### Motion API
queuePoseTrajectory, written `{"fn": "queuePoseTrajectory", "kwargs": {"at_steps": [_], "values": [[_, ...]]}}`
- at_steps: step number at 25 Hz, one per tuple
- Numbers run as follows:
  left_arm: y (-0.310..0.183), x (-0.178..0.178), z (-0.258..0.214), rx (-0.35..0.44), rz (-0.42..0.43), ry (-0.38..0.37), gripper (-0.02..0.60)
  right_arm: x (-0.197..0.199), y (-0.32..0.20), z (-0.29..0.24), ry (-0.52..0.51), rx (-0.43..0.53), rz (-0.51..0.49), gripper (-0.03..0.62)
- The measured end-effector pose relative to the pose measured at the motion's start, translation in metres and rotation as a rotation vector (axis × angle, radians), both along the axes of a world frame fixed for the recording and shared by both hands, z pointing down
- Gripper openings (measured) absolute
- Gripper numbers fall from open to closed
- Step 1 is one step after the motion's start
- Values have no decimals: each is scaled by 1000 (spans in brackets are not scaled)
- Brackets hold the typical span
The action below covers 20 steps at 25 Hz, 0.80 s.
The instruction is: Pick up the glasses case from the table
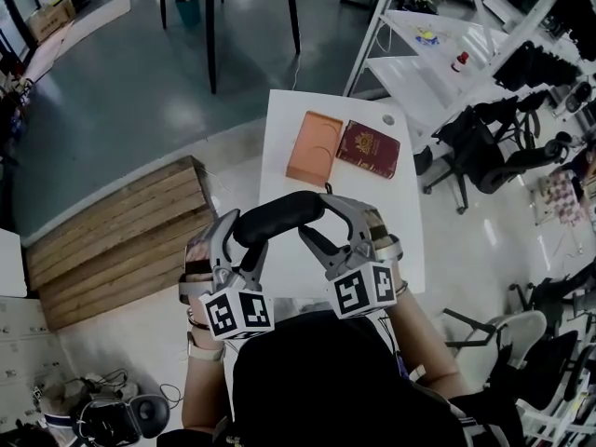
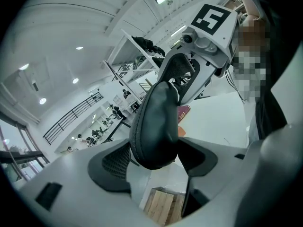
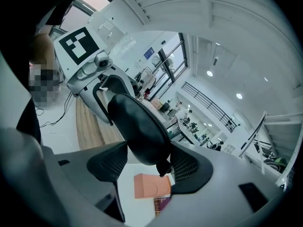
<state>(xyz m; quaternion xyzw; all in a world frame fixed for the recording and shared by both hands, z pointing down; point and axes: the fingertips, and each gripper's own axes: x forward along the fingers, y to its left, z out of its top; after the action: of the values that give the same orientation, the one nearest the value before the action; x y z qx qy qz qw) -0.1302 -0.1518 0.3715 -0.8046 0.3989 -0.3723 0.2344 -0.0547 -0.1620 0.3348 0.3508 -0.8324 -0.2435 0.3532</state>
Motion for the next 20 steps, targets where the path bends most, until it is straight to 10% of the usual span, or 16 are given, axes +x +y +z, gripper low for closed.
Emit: {"fn": "queuePoseTrajectory", "kwargs": {"at_steps": [20], "values": [[17,-26,15,-41,-45,-21,327,-24,16,15,23,-30,-33,296]]}}
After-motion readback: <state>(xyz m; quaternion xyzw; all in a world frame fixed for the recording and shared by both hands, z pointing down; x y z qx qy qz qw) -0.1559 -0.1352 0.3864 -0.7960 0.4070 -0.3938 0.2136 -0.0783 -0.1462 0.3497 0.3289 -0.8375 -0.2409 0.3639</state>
